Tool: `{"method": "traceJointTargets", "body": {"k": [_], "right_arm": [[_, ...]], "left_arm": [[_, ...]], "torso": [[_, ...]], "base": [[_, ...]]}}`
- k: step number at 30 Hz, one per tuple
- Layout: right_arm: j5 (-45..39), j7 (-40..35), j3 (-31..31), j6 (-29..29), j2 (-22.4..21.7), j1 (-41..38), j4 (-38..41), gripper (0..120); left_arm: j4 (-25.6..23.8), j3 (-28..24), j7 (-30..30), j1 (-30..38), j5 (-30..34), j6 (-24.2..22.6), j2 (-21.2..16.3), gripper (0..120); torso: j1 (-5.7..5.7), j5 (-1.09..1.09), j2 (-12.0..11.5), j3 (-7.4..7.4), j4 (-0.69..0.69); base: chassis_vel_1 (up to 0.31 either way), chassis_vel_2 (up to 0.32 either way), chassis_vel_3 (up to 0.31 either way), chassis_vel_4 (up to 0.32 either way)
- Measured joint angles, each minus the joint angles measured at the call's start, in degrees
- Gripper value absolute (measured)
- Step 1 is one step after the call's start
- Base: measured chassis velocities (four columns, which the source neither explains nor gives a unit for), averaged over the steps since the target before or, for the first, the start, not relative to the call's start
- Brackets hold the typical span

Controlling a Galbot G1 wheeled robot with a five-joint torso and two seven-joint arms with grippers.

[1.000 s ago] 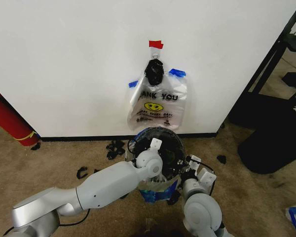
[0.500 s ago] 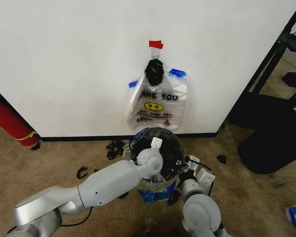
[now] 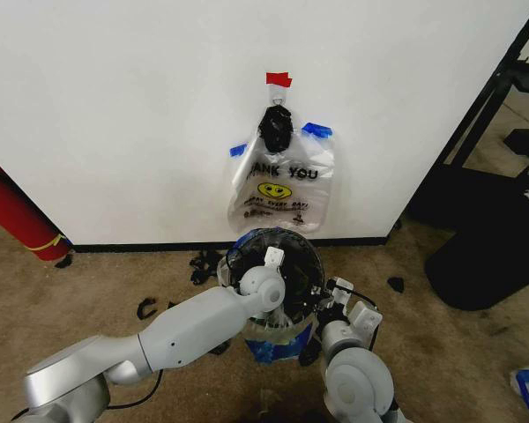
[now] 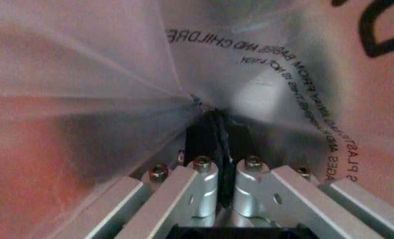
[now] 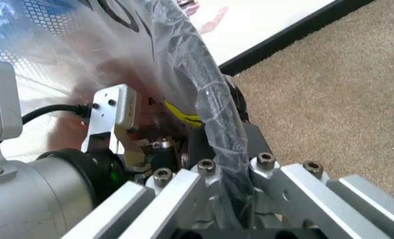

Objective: Pick up the garbage bag from the wall and place it over the trash bin.

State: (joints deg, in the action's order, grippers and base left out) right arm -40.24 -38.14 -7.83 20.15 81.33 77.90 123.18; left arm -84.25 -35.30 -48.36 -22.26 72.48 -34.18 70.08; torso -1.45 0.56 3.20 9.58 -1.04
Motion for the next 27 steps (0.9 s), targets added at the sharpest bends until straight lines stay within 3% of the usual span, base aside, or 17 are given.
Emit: {"method": "traceJointTargets", "body": {"k": [5,8,14,21,27], "right_arm": [[0.76,0.36,-0.21,-0.19,-0.27,-0.24,-0.56,0],[1.68,0.41,-0.29,-0.67,-0.27,-0.18,-0.62,0],[2.68,0.69,-0.23,-0.86,-0.47,-0.04,-0.57,0],[2.69,0.74,0.14,-0.83,-0.45,0.19,-0.37,0],[2.68,0.9,0.32,-0.72,-0.55,0.37,0.05,0]], "left_arm": [[-4.3,0.16,-1.55,0.21,2.03,-0.47,-1.87,0],[-8.83,0.52,-4.29,0.39,6.24,-1.65,-3.13,0],[-12.81,1.89,-7.35,0.28,12.2,-4.33,-3.68,0],[-11.26,1.0,-7.65,-0.28,13.14,-6.21,-2.61,0],[-8.22,0.22,-5.61,-1.3,9.32,-5.45,-1.08,0]], "torso": [[0.0,0.0,0.0,0.0,0.01],[0.0,0.0,0.0,0.0,0.0],[0.0,0.0,0.0,0.0,0.0],[0.0,-0.01,0.0,0.0,0.0],[0.0,0.0,0.0,0.0,0.0]], "base": [[0.0,0.0,0.0,0.0],[0.0,0.0,0.0,0.0],[0.0,0.0,0.0,0.0],[0.0,0.0,0.0,0.0],[0.0,0.0,0.0,0.0]]}}
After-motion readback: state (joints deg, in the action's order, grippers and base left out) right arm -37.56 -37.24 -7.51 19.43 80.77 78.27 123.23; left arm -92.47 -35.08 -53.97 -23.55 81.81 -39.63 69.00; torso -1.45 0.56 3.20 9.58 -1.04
